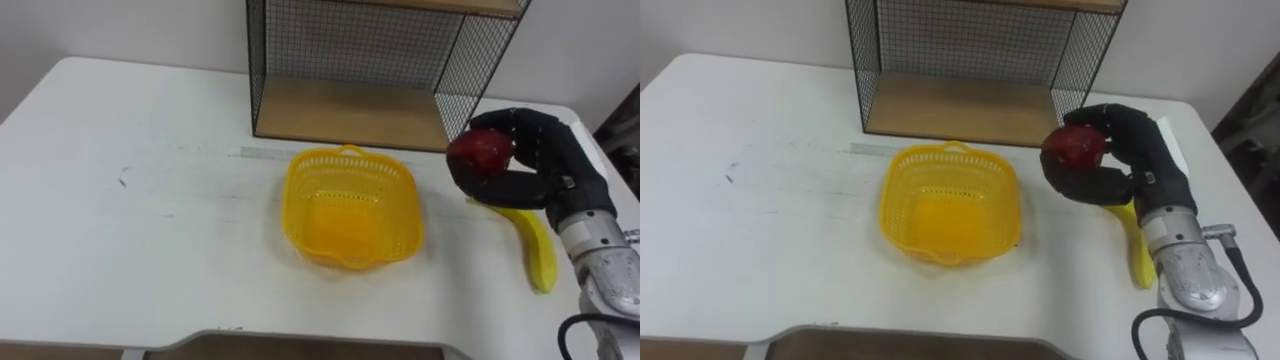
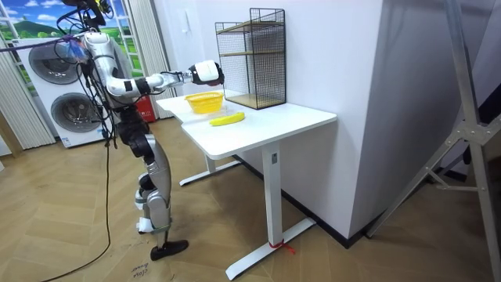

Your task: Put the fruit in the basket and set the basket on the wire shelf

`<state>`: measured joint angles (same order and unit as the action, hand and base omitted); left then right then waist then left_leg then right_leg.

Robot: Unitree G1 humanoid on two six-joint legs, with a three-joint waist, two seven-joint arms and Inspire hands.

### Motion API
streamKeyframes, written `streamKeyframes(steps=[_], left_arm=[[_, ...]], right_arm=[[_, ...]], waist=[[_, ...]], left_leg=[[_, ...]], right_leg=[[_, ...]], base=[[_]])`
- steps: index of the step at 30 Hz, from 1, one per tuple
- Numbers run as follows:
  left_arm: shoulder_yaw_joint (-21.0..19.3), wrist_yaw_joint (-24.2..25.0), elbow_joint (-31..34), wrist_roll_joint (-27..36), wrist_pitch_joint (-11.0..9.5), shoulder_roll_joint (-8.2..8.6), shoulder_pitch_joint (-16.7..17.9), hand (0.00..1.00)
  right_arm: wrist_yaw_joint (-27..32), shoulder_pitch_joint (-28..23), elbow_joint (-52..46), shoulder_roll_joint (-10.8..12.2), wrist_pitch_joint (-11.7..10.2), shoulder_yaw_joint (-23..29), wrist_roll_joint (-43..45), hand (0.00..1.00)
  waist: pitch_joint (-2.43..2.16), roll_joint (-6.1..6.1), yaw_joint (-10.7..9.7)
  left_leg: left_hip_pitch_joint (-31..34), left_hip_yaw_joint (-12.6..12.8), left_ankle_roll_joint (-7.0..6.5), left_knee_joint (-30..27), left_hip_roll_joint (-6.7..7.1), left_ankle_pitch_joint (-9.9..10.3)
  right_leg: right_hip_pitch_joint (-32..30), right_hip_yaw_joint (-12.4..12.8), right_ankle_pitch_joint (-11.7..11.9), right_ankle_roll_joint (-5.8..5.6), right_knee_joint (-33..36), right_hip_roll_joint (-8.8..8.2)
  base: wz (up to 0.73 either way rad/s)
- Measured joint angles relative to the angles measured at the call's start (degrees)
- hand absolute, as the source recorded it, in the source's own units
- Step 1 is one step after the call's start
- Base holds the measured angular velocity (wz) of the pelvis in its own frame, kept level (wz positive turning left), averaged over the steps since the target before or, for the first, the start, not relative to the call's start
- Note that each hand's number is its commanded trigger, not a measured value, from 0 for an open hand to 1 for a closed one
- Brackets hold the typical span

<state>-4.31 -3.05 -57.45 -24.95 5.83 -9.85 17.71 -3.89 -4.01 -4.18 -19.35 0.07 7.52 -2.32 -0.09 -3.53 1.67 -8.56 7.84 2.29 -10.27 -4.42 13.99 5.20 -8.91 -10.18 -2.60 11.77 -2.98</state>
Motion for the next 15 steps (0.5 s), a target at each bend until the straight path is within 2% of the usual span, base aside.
streamKeyframes(steps=[7, 15], left_arm=[[0.3, 0.0, -0.7, 0.0, -0.2, 0.0, -0.6, 0.0], [1.1, 0.0, -1.8, 0.0, -0.4, 0.16, -1.2, 0.0]], right_arm=[[-0.2, 0.0, -3.6, 0.0, 0.0, -0.9, 1.5, 1.0], [-5.5, 0.0, -5.6, 1.3, 0.0, -4.7, 4.4, 1.0]], waist=[[0.18, -0.1, 0.4], [0.14, -0.24, 0.9]], left_leg=[[0.5, -0.3, 0.0, 0.0, -0.01, 0.0], [1.0, -0.3, 0.0, -0.4, 0.0, 0.0]], right_leg=[[-0.3, -0.3, 0.0, 0.0, -0.1, 0.01], [-0.7, -0.1, 0.0, 0.0, -0.1, 0.01]], base=[[0.02], [0.0]])
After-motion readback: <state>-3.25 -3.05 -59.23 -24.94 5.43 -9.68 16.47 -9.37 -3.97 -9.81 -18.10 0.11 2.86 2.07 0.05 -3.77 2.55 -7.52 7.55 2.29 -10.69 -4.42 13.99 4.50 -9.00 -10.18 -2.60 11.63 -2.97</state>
